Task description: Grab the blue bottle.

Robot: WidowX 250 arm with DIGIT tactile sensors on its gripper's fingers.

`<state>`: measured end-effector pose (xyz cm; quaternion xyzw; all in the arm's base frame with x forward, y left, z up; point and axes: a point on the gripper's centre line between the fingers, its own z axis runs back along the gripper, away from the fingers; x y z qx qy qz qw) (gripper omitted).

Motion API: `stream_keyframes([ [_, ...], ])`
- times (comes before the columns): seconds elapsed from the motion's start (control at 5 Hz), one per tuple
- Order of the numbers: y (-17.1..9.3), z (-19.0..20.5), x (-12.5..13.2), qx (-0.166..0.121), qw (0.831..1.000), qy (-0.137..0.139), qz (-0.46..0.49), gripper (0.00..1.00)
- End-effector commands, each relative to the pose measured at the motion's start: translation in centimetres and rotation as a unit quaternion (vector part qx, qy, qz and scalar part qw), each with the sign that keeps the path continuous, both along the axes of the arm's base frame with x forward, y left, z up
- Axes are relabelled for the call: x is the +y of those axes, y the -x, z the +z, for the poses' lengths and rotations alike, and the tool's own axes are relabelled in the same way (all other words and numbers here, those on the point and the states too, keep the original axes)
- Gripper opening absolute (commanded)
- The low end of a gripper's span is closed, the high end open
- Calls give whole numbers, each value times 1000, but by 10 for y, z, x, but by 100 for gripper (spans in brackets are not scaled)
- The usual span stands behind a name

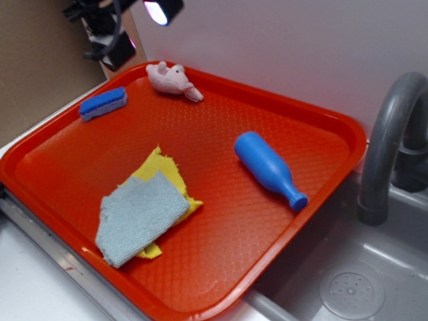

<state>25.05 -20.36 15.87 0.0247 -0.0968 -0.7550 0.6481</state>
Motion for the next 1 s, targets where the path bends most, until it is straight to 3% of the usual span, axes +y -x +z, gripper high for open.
stream_keyframes([
  [0.0, 25, -13, -69, 18, 989, 27, -146, 100],
  [0.4, 24, -49, -110, 53, 987, -2, -148, 100],
  [0.6, 23, -67, -116, 65, 987, -10, -144, 100],
  [0.8, 17, -84, -120, 57, 985, -19, -159, 100],
])
